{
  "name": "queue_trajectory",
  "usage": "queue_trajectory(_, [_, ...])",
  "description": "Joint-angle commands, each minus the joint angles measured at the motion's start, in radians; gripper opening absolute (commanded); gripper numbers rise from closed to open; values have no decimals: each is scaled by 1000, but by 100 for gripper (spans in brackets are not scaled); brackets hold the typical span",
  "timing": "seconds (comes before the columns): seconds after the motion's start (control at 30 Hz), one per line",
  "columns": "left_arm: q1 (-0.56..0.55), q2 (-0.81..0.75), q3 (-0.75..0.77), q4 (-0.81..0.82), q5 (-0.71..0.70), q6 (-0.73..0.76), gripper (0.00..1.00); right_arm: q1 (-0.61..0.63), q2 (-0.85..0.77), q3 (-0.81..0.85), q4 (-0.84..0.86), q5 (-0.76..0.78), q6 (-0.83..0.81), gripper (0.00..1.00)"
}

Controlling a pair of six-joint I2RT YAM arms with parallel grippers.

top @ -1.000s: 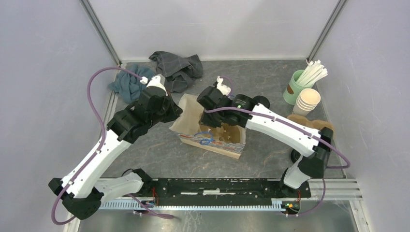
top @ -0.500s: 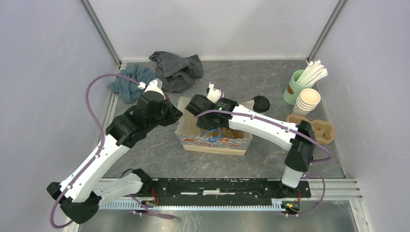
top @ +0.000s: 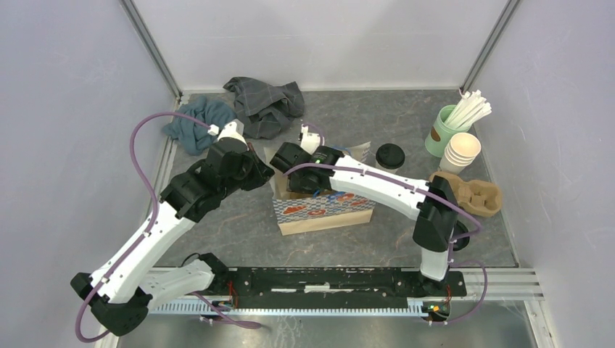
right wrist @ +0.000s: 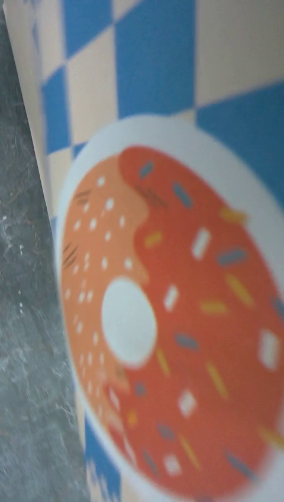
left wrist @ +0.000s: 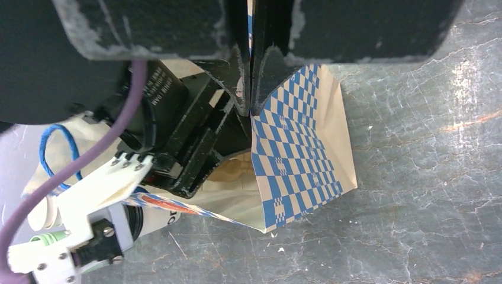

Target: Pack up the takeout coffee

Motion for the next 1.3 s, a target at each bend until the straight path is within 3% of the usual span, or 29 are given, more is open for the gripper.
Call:
queue_trajectory(0.0, [3, -14, 3, 15, -48, -11, 2, 0, -74, 78, -16, -68, -77, 51])
queue_trajectory(0.37, [2, 39, 71, -57, -106, 53, 2, -2, -318, 84, 64, -270, -414, 70])
queue_trajectory(0.5, [2, 41, 93, -96, -134, 68, 2, -2, -486, -4, 188, -315, -527, 75])
queue_trajectory(0.57, [2, 45, 108, -121, -161, 69, 2, -2, -569, -36, 268, -341, -598, 84])
queue_trajectory(0.63, [3, 51, 124, -137, -174, 78, 2, -2, -642, -22, 305, -341, -660, 89])
queue_trajectory(0.67, [3, 54, 133, -147, -182, 79, 2, -2, -662, -4, 309, -326, -703, 98])
queue_trajectory(0.8, [4, 59, 153, -187, -214, 84, 2, -24, -673, 139, 166, -132, -854, 98])
queue_trajectory(0.93, [4, 57, 160, -204, -225, 97, 2, -190, -592, 268, -50, 38, -913, 98])
queue_trajectory(1.07, [4, 50, 162, -203, -241, 109, 2, -506, -541, 160, -97, -98, -947, 98])
queue_trajectory(1.27, [4, 44, 171, -212, -252, 104, 2, -642, -421, -33, -101, -189, -1018, 98])
